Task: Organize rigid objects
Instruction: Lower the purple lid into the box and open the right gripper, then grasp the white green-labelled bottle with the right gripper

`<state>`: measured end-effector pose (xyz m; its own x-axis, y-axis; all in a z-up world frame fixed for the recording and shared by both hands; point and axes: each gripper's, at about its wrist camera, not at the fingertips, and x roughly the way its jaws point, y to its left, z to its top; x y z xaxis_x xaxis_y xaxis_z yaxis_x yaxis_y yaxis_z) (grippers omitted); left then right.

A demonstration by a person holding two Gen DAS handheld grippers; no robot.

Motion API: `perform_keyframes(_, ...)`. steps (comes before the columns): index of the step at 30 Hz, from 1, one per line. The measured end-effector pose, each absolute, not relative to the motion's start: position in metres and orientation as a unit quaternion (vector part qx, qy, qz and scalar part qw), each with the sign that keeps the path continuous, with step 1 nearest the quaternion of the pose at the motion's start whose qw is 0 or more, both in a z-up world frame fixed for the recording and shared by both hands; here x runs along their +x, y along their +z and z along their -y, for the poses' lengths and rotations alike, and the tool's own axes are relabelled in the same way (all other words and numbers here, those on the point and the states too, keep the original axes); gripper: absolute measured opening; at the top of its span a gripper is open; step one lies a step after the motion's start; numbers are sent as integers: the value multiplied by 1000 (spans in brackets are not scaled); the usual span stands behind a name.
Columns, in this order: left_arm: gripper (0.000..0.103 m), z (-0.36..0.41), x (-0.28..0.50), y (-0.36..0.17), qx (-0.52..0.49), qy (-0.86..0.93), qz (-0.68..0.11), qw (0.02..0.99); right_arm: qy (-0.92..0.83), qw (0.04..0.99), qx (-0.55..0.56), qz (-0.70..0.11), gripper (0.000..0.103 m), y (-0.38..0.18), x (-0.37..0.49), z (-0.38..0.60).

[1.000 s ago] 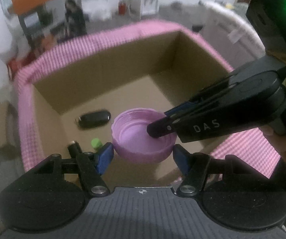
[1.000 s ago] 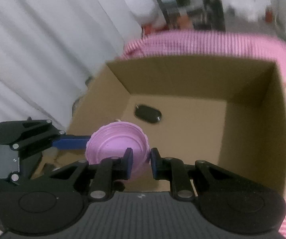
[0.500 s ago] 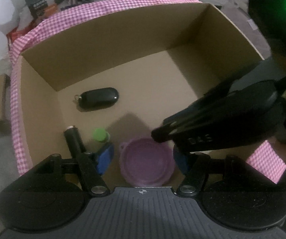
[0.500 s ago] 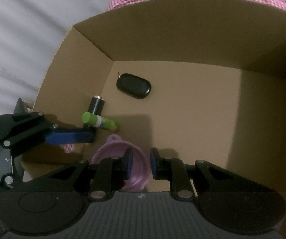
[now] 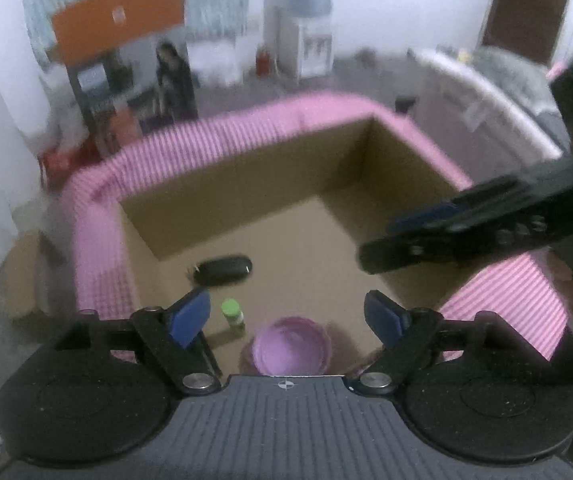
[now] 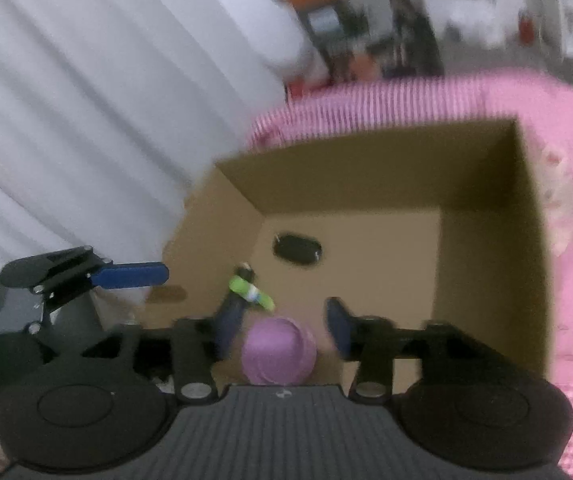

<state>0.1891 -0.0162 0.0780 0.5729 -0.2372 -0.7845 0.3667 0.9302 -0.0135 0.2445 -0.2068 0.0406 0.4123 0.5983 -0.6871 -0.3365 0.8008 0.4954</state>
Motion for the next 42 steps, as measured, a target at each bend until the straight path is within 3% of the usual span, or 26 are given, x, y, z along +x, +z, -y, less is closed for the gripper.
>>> perform_keyframes(9,94,-20,113,93,57,-114,-351,928,338,836,122,-414,56,83,175,192)
perform_keyframes(27,91,-56,101,15,-11,-124,-411,903,358,793,104,-482,56,30,175,98)
perform_keyframes(42,55,-59,111,2,-41,-138,-413,899,349,783,103,-504,56,15,184,81)
